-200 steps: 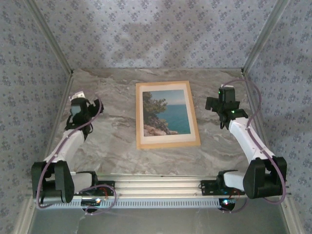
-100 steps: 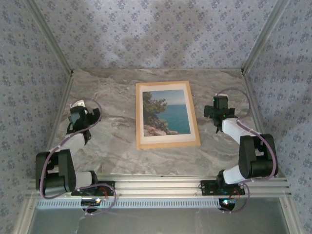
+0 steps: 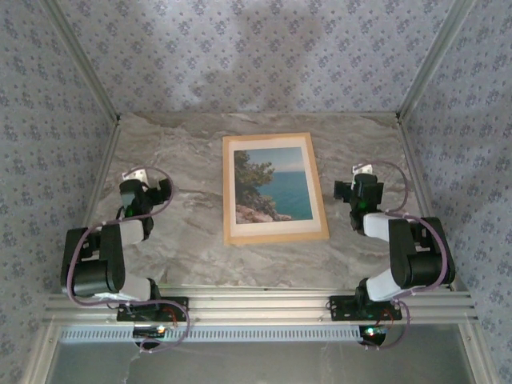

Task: Put the photo into the frame

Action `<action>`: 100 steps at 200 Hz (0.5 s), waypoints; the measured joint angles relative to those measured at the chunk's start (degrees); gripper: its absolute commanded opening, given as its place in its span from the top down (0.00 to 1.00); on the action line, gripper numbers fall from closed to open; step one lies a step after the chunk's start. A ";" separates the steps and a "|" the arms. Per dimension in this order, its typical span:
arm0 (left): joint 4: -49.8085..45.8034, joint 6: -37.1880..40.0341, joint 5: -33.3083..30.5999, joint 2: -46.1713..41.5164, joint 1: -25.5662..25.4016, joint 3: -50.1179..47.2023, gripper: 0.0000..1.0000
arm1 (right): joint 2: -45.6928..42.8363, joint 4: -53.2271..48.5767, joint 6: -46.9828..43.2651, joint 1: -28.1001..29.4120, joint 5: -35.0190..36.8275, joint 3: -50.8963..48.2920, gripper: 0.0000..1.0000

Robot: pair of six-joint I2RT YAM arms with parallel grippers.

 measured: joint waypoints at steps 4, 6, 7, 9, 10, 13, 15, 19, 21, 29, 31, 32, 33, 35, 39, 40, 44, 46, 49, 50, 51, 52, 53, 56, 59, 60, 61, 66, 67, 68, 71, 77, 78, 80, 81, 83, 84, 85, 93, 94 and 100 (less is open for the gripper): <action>0.22 0.07 0.31 0.11 0.02 0.00 0.00 | 0.00 0.70 -0.02 -0.11 -0.17 -0.39 0.00; 0.31 0.13 0.55 0.13 0.02 0.00 0.00 | 0.02 0.98 -0.02 -0.15 -0.20 -0.55 0.00; 0.33 0.17 0.59 0.15 0.00 0.00 0.00 | 0.02 1.07 -0.04 -0.15 -0.20 -0.59 0.00; 0.37 0.22 0.83 0.20 0.00 0.00 0.00 | 0.02 1.29 -0.07 -0.22 -0.20 -0.72 0.00; 0.44 0.24 0.90 0.22 0.00 0.00 0.00 | 0.02 1.40 -0.07 -0.22 -0.22 -0.79 0.00; 0.74 0.42 1.20 0.35 0.00 0.00 0.00 | 0.02 1.81 -0.11 -0.28 -0.28 -0.94 0.00; 0.96 0.46 1.44 0.42 0.00 0.00 0.00 | 0.02 2.10 -0.13 -0.35 -0.35 -1.05 0.00; 1.51 0.70 1.86 0.70 -0.02 0.00 0.00 | 0.02 2.80 -0.15 -0.42 -0.46 -1.27 0.00; 1.88 0.85 2.03 0.87 -0.04 0.00 0.00 | 0.02 3.04 -0.15 -0.46 -0.50 -1.33 0.00; 4.44 1.44 2.25 2.08 -0.46 -0.31 0.00 | 0.02 4.33 -0.15 -0.52 -0.72 -1.66 0.00; 5.35 1.60 2.27 2.60 -0.61 -0.42 0.00 | 0.02 4.66 -0.15 -0.55 -0.83 -1.77 0.00; 5.68 1.64 2.27 2.78 -0.66 -0.48 0.00 | 0.02 4.94 -0.15 -0.59 -0.94 -1.84 0.00; 6.36 1.81 2.32 3.06 -0.76 -0.61 0.00 | 0.02 5.09 -0.15 -0.59 -1.03 -1.88 0.00; 6.86 1.86 2.40 3.39 -0.87 -0.72 0.00 | 0.02 5.46 -0.15 -0.61 -1.16 -2.01 0.00; 7.39 2.12 2.43 4.11 -1.09 -0.79 0.00 | 0.02 6.27 -0.13 -0.72 -1.49 -2.32 0.00; 7.34 2.19 2.45 4.35 -1.20 -0.79 0.00 | 0.02 6.40 -0.13 -0.72 -1.53 -2.36 0.00; 7.39 2.38 2.60 4.83 -1.42 -0.87 0.00 | 0.02 7.10 -0.13 -0.85 -1.88 -2.67 0.00; 7.26 2.45 2.62 5.03 -1.60 -0.92 0.00 | 0.11 7.63 -0.11 -1.01 -2.14 -2.89 0.00; 7.08 2.62 2.60 5.22 -1.75 -0.96 0.00 | 0.22 8.50 -0.11 -1.16 -2.60 -3.21 0.00; 7.17 2.69 2.62 5.38 -1.86 -1.01 0.00 | 0.31 8.79 -0.11 -1.22 -2.62 -3.32 0.00; 7.23 2.75 2.64 5.44 -1.90 -1.05 0.00 | 0.42 9.09 -0.11 -1.29 -2.71 -3.41 0.00; 7.41 2.84 2.64 5.57 -1.99 -1.11 0.00 | 0.57 9.70 -0.09 -1.42 -2.86 -3.61 0.00; 7.52 2.84 2.62 5.64 -2.03 -1.14 0.00 | 0.61 10.03 -0.11 -1.46 -2.95 -3.72 0.00; 7.69 2.99 2.64 5.81 -2.16 -1.20 0.00 | 0.92 11.15 -0.11 -1.68 -3.17 -4.09 0.00; 7.58 3.10 2.64 5.95 -2.32 -1.20 0.00 | 1.29 11.96 -0.09 -1.95 -3.34 -4.42 0.00; 7.58 3.23 2.62 5.99 -2.34 -1.20 0.00 | 1.38 12.09 -0.07 -2.01 -3.39 -4.46 0.00; 7.63 3.23 2.62 5.99 -2.34 -1.20 0.00 | 1.44 12.22 -0.07 -2.05 -3.43 -4.52 0.00; 7.43 3.32 2.60 6.01 -2.45 -1.20 0.00 | 1.81 12.37 0.04 -2.40 -3.74 -4.85 0.00; 7.41 3.39 2.60 6.01 -2.45 -1.20 0.00 | 1.84 12.28 0.07 -2.45 -3.78 -4.85 0.00; 7.43 3.43 2.60 6.01 -2.45 -1.20 0.00 | 1.86 12.20 0.07 -2.49 -3.80 -4.87 0.00; 7.54 3.45 2.60 6.01 -2.49 -1.20 0.00 | 2.03 12.31 0.07 -2.69 -3.98 -5.07 0.00; 7.82 3.65 2.56 6.01 -2.67 -1.20 0.00 | 2.16 12.76 0.09 -2.97 -4.33 -5.35 0.00; 7.93 3.67 2.54 6.01 -2.64 -1.20 0.00 | 2.19 12.81 0.09 -2.99 -4.33 -5.38 0.00; 8.02 3.67 2.54 6.01 -2.64 -1.20 0.00 | 2.25 12.96 0.09 -3.06 -4.39 -5.44 0.00; 8.07 3.69 2.54 6.01 -2.64 -1.20 0.00 | 2.27 13.05 0.07 -3.08 -4.44 -5.46 0.00; 8.09 3.74 2.56 6.01 -2.64 -1.20 0.00 | 2.27 13.16 0.09 -3.13 -4.50 -5.49 0.00; 8.11 3.78 2.54 5.99 -2.64 -1.20 0.00 | 2.27 13.18 0.09 -3.15 -4.55 -5.49 0.00; 8.15 3.80 2.54 5.99 -2.64 -1.20 0.00 | 2.27 13.16 0.09 -3.15 -4.57 -5.49 0.00; 8.46 3.87 2.54 5.99 -2.64 -1.20 0.00 | 2.27 13.46 0.09 -3.21 -4.68 -5.49 0.00; 8.48 3.87 2.54 5.99 -2.64 -1.20 0.00 | 2.27 13.53 0.09 -3.23 -4.72 -5.49 0.00; 8.55 3.89 2.54 5.99 -2.67 -1.20 0.00 | 2.27 13.97 0.09 -3.23 -4.90 -5.49 0.00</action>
